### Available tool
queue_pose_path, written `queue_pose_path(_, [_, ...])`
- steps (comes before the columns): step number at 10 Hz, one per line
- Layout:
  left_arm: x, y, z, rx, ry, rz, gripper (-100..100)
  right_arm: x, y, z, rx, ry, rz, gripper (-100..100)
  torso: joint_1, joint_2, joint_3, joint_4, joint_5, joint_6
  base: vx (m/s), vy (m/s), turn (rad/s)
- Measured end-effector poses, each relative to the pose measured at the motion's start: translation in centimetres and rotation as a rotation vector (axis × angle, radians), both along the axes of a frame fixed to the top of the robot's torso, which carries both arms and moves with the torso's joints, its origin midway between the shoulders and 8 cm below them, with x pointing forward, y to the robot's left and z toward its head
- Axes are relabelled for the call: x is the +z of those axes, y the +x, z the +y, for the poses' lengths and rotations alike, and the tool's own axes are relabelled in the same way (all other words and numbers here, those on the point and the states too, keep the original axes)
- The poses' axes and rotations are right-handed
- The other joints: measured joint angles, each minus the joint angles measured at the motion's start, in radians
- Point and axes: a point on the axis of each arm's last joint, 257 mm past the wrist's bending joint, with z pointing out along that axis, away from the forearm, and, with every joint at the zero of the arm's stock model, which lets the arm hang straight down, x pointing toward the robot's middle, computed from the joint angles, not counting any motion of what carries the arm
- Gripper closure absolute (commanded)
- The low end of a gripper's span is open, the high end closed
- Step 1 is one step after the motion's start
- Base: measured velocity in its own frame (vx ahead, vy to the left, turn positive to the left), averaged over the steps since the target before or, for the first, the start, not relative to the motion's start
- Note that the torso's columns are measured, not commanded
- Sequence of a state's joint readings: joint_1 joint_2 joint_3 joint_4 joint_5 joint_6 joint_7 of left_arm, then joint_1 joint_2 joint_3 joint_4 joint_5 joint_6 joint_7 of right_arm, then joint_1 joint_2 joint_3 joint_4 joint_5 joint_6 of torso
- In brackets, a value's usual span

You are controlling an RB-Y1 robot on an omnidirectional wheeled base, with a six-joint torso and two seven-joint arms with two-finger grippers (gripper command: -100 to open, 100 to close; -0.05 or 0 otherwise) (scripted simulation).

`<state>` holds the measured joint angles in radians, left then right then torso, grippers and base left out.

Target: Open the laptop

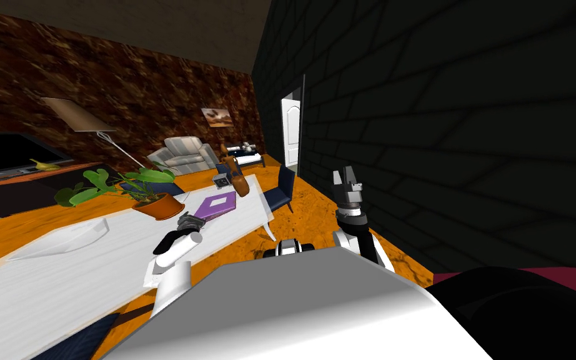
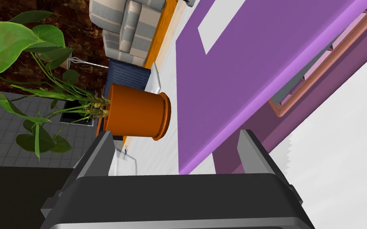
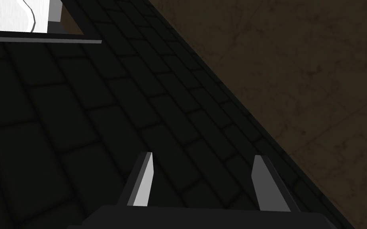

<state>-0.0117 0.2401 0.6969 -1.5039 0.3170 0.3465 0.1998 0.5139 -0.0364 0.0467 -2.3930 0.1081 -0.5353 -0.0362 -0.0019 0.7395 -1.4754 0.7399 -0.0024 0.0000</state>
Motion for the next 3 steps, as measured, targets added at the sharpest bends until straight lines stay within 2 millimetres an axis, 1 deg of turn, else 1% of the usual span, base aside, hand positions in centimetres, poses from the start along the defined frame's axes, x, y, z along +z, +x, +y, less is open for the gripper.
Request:
queue_pose_path(2, [-0.43,-0.13,-0.08,0.0,-0.006,0.007,0,0.0,0.0,0.0,0.0,0.0,0.0,0,-0.001,0.001,0.0,0.0,-0.001,0.0,0.003,0.002,-0.004])
queue_pose_path(3, [-0.22,-0.03,-0.08,-0.001,-0.003,0.004,0,0.0,0.0,0.0,0.0,0.0,0.0,0,0.001,0.0,0.0,-0.002,0.002,-0.001,0.0,0.0,0.0])
